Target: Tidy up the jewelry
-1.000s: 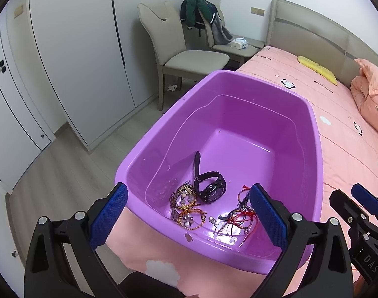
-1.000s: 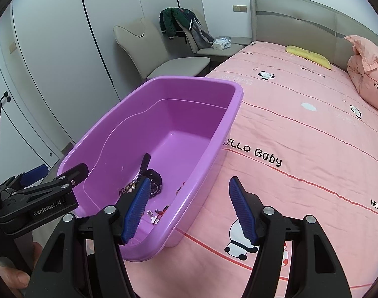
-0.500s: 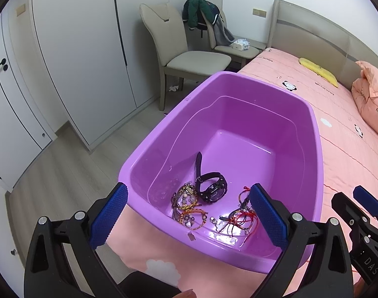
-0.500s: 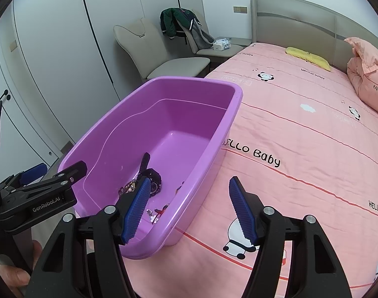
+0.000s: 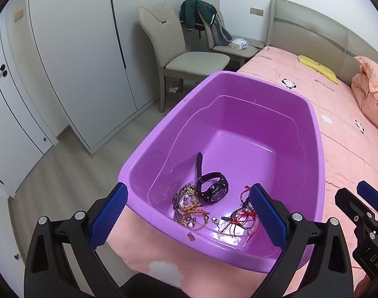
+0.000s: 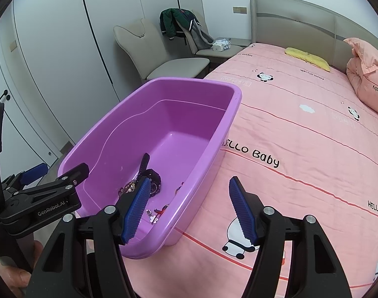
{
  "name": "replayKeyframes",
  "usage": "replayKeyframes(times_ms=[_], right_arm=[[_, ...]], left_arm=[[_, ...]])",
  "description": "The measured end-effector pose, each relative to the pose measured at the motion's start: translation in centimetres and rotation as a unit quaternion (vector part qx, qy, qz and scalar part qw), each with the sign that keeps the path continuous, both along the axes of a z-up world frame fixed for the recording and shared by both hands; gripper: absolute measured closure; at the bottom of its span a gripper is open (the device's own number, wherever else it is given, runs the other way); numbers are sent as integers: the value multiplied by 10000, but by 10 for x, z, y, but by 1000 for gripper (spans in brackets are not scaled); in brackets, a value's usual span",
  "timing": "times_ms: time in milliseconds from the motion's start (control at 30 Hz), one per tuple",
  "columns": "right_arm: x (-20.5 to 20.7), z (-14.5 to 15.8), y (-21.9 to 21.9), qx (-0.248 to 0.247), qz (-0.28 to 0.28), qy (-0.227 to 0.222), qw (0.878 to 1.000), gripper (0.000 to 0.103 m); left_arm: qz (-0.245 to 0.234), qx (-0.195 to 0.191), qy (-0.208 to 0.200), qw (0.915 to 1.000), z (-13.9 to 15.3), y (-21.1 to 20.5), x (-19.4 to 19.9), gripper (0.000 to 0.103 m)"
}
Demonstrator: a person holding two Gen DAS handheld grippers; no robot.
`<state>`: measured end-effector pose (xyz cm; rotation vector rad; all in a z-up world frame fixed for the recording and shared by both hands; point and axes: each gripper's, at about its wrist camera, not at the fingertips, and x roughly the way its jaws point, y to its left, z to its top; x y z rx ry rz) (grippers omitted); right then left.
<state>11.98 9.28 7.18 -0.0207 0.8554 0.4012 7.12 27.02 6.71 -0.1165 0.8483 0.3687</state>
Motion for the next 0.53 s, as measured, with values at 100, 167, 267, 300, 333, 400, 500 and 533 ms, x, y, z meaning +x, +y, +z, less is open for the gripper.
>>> replayKeyframes(times_ms=[100, 167, 267, 300, 333, 400, 500, 533], right_arm=[[0, 1, 0, -16, -7, 7, 10000, 40], [0, 1, 1, -28, -9, 13, 10000, 40], [0, 1, 1, -34, -17, 5, 10000, 40], [0, 1, 1, -35, -23, 3, 10000, 40], [-1, 1, 1, -34, -26, 1, 10000, 40], [-1, 1, 1, -30, -31, -5, 10000, 40], [-2, 2, 1, -22, -31, -19, 10000, 40], [-3, 2, 1, -17, -29, -19, 10000, 39]], left_arm=[[-23, 30, -58, 10000, 1, -2, -2, 6], [-31, 13, -52, 10000, 1, -2, -2, 6], [39, 20, 16, 10000, 1, 0, -1, 6], [54, 0, 27, 10000, 0, 0, -1, 6], [67, -4, 29, 10000, 0, 0, -1, 6], [88, 13, 20, 10000, 0, 0, -2, 6], [91, 46, 16, 9999, 1, -1, -4, 6], [90, 43, 18, 9999, 1, -1, -4, 6]])
